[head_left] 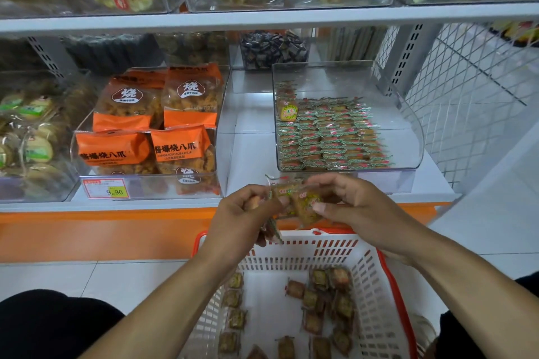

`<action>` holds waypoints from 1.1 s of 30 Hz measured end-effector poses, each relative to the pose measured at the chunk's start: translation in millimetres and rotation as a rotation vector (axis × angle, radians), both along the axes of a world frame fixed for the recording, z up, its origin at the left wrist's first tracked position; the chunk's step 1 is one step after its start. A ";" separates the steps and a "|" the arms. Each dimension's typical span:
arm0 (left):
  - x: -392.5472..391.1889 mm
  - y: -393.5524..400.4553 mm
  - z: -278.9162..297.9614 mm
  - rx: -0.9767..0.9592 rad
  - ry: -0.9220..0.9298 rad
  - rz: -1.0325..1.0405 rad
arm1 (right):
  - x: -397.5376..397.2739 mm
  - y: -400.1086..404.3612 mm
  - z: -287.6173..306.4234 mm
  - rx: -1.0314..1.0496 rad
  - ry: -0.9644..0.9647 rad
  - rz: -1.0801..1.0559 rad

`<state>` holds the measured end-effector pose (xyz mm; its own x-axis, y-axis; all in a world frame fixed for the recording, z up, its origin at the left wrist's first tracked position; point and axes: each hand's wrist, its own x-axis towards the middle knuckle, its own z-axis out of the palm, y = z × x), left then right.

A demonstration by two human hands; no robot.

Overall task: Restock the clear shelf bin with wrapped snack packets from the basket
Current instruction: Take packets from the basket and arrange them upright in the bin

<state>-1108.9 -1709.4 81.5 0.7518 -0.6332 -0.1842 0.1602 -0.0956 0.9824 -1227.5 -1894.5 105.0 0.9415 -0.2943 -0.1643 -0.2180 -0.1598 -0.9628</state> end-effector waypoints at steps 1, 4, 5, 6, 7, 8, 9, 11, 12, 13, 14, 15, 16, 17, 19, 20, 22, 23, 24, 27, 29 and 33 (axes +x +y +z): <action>-0.5 0.0 0.4 0.003 -0.004 -0.003 | 0.4 1.1 -0.5 0.019 0.004 -0.008; -2.1 -1.5 2.0 -0.009 -0.007 -0.008 | 2.4 6.0 -1.6 0.218 -0.017 0.007; -2.9 -2.8 3.2 -0.020 -0.005 -0.008 | 3.5 7.4 -2.2 0.288 -0.025 0.006; -3.8 -4.5 4.9 -0.031 -0.001 -0.009 | 4.7 8.7 -2.5 0.352 -0.031 0.002; -4.5 -6.4 6.7 -0.042 0.002 -0.016 | 6.2 9.6 -2.0 0.410 -0.038 -0.003; -4.6 -8.7 8.6 -0.050 0.003 -0.026 | 8.2 10.0 -0.7 0.456 -0.046 -0.004; -4.2 -10.6 10.4 -0.054 0.002 -0.037 | 10.4 10.0 1.5 0.489 -0.057 -0.004; -0.4 -15.1 15.9 -0.063 -0.007 -0.054 | 16.1 7.2 7.7 0.535 -0.085 -0.008; 2.3 -18.2 19.5 -0.065 -0.018 -0.058 | 19.9 4.2 11.4 0.547 -0.098 -0.007; 5.9 -21.7 23.2 -0.059 -0.042 -0.057 | 24.2 0.4 15.3 0.543 -0.111 0.003; 9.7 -25.5 27.1 -0.052 -0.072 -0.052 | 29.5 -4.0 19.2 0.525 -0.120 0.017; 13.9 -29.6 30.9 -0.051 -0.098 -0.042 | 35.6 -9.1 22.9 0.502 -0.128 0.026; 18.1 -33.6 34.2 -0.052 -0.113 -0.031 | 42.9 -15.0 26.3 0.485 -0.140 0.021; 22.2 -37.4 36.8 -0.054 -0.117 -0.019 | 51.2 -21.9 29.0 0.462 -0.159 0.000; 29.6 -43.7 39.7 -0.051 -0.101 0.006 | 71.1 -37.9 30.7 0.367 -0.209 -0.086; 32.3 -46.1 40.3 -0.042 -0.084 0.011 | 82.4 -46.6 28.7 0.303 -0.217 -0.150; 33.9 -50.3 41.2 -0.010 -0.049 -0.017 | 106.7 -63.9 17.6 0.169 -0.189 -0.279; 33.6 -51.9 41.2 -0.001 -0.031 -0.038 | 119.1 -71.4 10.2 0.101 -0.155 -0.320; 33.4 -53.3 41.2 -0.001 -0.017 -0.055 | 132.0 -77.6 2.8 0.042 -0.111 -0.338; 34.8 -53.6 41.3 -0.017 0.018 -0.080 | 165.2 -87.9 -14.6 -0.018 -0.022 -0.313; 37.5 -51.2 41.5 -0.014 0.047 -0.079 | 178.6 -86.3 -22.1 -0.109 -0.007 -0.278; 43.8 -46.3 41.6 -0.004 0.086 -0.094 | 188.3 -78.2 -31.1 -0.258 -0.011 -0.349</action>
